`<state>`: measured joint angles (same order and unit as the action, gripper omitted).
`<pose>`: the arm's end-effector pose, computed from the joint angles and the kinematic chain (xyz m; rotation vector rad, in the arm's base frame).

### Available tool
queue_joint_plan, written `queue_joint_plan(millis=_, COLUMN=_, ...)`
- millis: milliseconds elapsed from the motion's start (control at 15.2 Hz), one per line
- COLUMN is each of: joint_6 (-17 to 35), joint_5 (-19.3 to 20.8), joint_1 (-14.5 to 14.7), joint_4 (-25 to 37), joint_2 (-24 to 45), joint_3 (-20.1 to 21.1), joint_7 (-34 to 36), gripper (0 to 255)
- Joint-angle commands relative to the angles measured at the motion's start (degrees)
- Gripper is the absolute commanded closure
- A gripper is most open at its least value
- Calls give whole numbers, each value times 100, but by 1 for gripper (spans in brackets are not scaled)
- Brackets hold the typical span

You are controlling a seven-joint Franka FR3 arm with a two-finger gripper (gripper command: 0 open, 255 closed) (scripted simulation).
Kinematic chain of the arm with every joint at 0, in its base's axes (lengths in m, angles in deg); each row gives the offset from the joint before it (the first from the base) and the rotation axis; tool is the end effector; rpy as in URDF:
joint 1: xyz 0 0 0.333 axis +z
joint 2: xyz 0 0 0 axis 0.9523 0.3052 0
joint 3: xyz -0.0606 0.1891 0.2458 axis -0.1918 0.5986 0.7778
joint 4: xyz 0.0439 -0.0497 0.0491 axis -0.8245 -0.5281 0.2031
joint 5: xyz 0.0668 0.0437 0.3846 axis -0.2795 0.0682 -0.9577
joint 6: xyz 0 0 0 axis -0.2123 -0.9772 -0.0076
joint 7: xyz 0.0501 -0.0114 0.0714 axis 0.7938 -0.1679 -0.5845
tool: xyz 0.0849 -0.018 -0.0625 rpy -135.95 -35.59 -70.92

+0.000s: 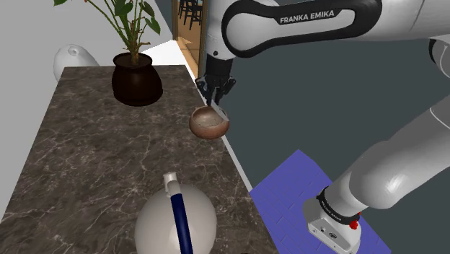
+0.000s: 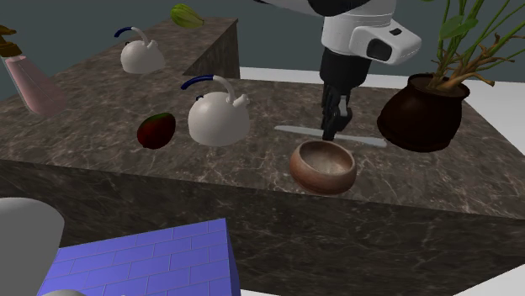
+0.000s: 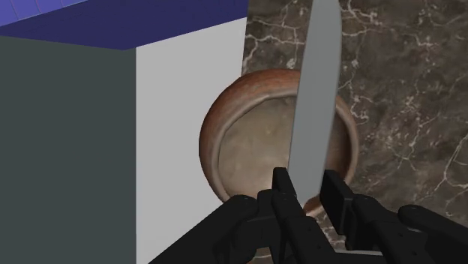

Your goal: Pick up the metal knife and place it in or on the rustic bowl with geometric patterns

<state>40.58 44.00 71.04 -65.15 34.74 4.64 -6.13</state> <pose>0.4961 0.2109 0.4894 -3.0950 0.4384 -0.0118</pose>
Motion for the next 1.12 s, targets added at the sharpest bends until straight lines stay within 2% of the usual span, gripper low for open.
queue_joint_plan(millis=0, joint_6=157, joint_5=10, joint_1=3, joint_4=-127, joint_2=30, joint_3=6, joint_7=8, gripper=255)
queue_joint_plan(millis=462, joint_6=696, joint_5=72, joint_1=13, joint_4=-518, joint_2=190, joint_3=28, joint_7=52, gripper=255)
queue_joint_plan(millis=990, joint_6=695, joint_5=72, joint_1=13, joint_4=-517, joint_2=191, joint_3=28, joint_7=52, gripper=255)
queue_joint_plan(millis=1056, joint_6=695, joint_5=72, joint_1=13, joint_4=-517, joint_2=191, joint_3=28, joint_7=52, gripper=0)
